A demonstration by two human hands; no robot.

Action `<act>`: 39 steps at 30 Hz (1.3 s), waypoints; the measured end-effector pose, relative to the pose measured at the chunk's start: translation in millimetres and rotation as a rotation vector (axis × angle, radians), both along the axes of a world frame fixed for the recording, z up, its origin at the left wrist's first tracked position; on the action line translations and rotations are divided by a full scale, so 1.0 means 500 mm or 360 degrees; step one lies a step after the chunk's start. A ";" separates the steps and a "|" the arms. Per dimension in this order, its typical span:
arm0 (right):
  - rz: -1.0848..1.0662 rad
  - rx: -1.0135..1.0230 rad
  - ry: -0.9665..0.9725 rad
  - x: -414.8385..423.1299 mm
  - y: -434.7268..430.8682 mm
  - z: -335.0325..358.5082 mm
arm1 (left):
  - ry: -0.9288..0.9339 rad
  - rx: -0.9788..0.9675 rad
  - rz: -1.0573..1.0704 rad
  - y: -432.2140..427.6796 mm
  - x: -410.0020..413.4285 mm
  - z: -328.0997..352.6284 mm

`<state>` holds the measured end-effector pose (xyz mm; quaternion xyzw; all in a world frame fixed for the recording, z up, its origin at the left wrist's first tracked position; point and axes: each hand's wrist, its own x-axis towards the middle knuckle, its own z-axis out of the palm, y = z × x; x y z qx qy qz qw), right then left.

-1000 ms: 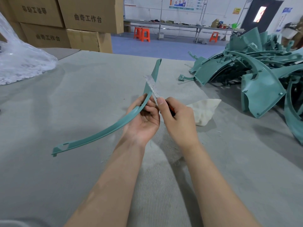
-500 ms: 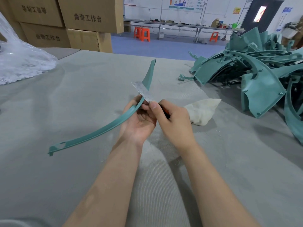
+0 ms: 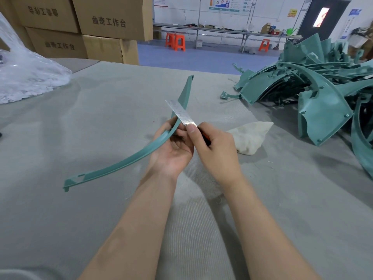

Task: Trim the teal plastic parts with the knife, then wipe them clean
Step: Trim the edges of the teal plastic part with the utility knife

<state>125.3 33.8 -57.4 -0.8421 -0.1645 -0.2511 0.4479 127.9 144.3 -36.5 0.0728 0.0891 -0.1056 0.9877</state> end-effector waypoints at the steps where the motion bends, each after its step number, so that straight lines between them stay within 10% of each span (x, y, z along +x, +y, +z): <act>1: 0.0006 -0.0028 -0.0005 0.000 0.001 -0.001 | 0.0008 0.0004 0.0007 0.000 0.001 -0.001; 39: 0.0579 -0.0290 0.0185 -0.045 0.064 0.003 | -0.0075 -0.0044 0.0624 0.073 0.021 0.002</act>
